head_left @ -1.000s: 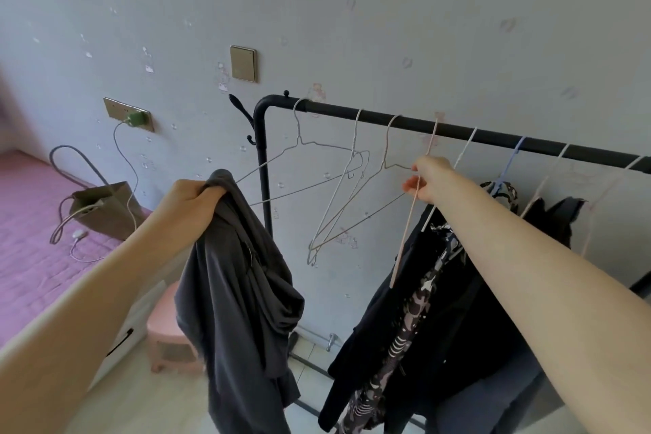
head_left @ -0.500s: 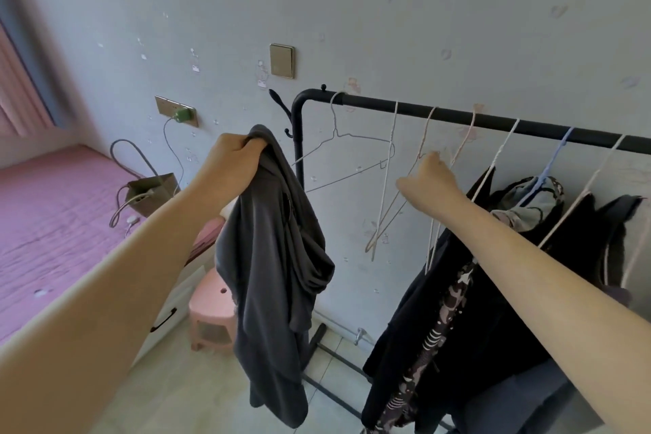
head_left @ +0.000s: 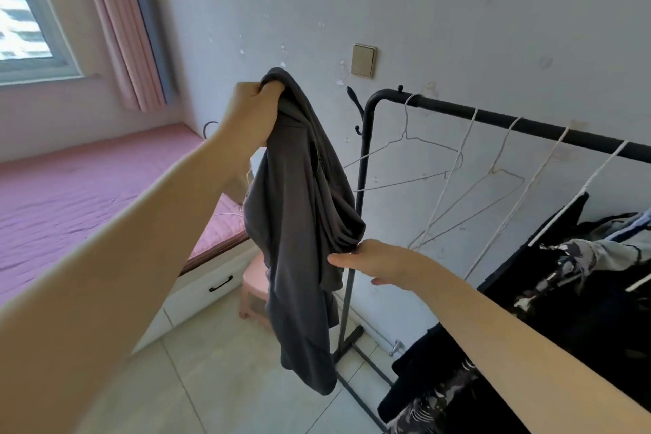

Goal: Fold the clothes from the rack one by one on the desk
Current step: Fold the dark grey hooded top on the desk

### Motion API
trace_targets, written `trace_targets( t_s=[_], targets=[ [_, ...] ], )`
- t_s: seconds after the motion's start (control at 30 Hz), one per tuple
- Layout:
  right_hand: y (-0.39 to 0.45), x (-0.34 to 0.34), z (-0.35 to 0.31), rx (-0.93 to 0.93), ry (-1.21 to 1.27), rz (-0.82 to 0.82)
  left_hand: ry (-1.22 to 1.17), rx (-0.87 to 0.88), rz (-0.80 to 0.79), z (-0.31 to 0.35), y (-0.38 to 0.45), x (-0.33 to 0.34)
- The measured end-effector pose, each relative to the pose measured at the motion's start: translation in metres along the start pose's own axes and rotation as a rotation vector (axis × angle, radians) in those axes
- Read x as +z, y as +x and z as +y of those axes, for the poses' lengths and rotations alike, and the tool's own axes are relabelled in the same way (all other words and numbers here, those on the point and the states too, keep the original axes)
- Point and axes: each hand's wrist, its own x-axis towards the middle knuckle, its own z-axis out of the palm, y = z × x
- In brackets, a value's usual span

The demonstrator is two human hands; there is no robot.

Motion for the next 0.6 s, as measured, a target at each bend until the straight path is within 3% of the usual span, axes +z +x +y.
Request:
trace_targets(
  t_s=[0.2, 0.4, 0.5, 0.6],
  targets=[
    [0.017, 0.035, -0.027, -0.216, 0.289, -0.034, -0.122, -0.014, 0.055, -0.005, -0.034, -0.053],
    [0.029, 0.082, -0.076, -0.399, 0.372, -0.085, -0.069, -0.079, 0.28, -0.031, -0.086, -0.155],
    [0.029, 0.108, -0.108, -0.498, 0.344, -0.088, 0.101, -0.128, 0.427, -0.055, -0.118, -0.214],
    [0.03, 0.148, -0.146, -0.619, 0.205, -0.083, 0.428, -0.158, 0.559, -0.077, -0.163, -0.272]
  ],
)
